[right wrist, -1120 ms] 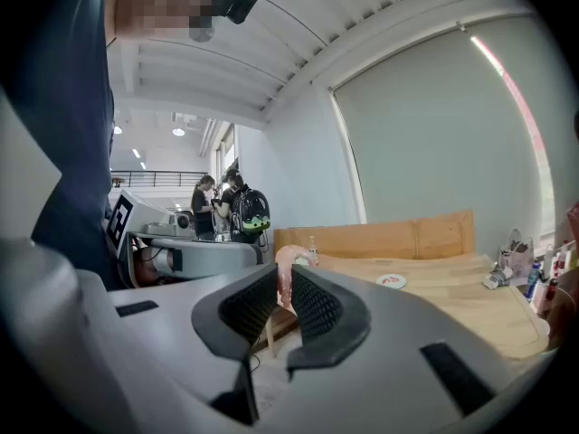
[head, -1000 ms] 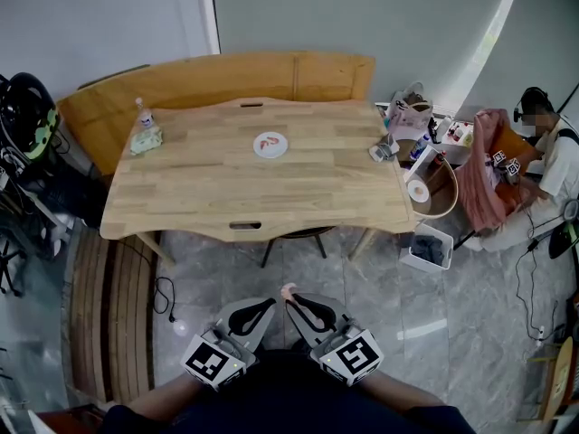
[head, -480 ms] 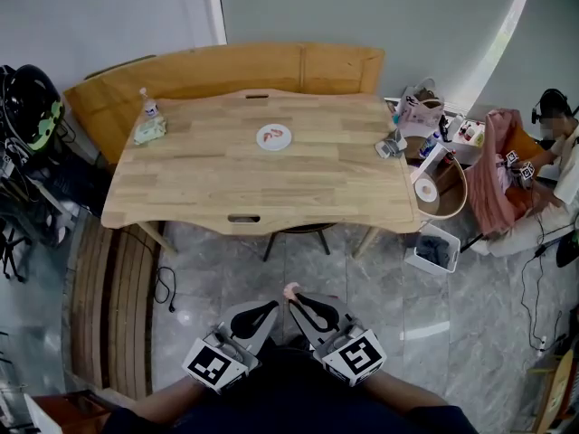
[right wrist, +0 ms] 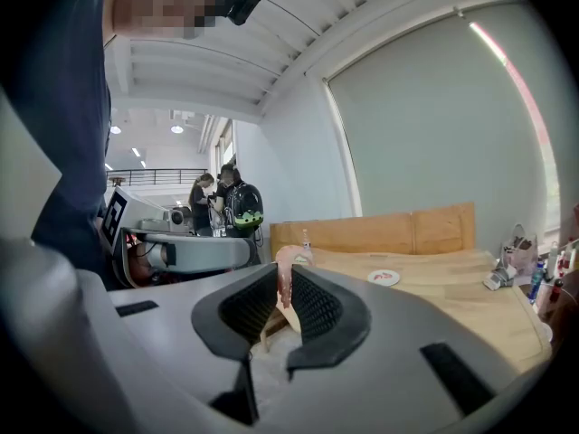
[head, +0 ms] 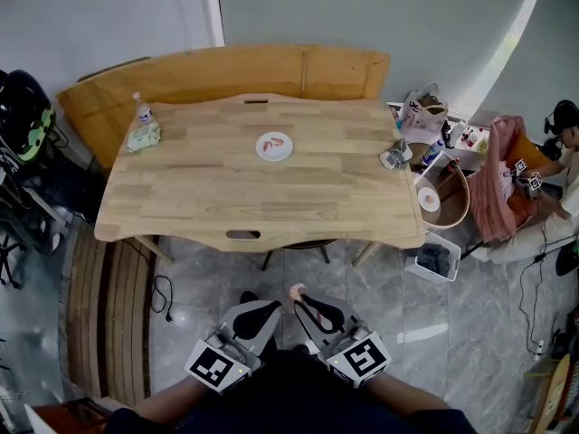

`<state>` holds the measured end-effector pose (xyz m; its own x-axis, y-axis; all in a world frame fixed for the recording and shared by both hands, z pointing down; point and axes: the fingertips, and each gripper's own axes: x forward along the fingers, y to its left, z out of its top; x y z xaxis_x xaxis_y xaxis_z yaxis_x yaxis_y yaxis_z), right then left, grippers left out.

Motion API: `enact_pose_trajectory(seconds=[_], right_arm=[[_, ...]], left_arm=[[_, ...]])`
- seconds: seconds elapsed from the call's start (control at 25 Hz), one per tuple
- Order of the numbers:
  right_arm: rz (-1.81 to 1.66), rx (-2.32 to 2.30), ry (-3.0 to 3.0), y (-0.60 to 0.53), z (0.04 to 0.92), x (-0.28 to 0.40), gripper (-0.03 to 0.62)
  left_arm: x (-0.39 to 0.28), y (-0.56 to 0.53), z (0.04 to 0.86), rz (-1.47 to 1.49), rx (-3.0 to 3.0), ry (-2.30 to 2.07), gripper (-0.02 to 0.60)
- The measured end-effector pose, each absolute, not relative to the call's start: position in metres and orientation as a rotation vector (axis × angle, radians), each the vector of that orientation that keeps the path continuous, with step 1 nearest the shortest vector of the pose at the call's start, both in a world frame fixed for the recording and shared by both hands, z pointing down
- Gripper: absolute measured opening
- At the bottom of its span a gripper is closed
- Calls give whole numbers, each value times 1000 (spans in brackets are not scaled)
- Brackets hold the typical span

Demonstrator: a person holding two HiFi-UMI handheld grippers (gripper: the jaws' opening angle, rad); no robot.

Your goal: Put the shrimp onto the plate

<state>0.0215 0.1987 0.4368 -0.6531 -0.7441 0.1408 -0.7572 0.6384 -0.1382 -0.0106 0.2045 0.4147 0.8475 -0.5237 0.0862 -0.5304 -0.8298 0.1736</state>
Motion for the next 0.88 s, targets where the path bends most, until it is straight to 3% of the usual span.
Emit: enact_pose_trajectory(seconds=[0.88], right_arm=[[310, 1456, -2646, -9, 427, -22, 54]], left_arm=[[-54, -15, 388, -1, 2925, -658, -3]])
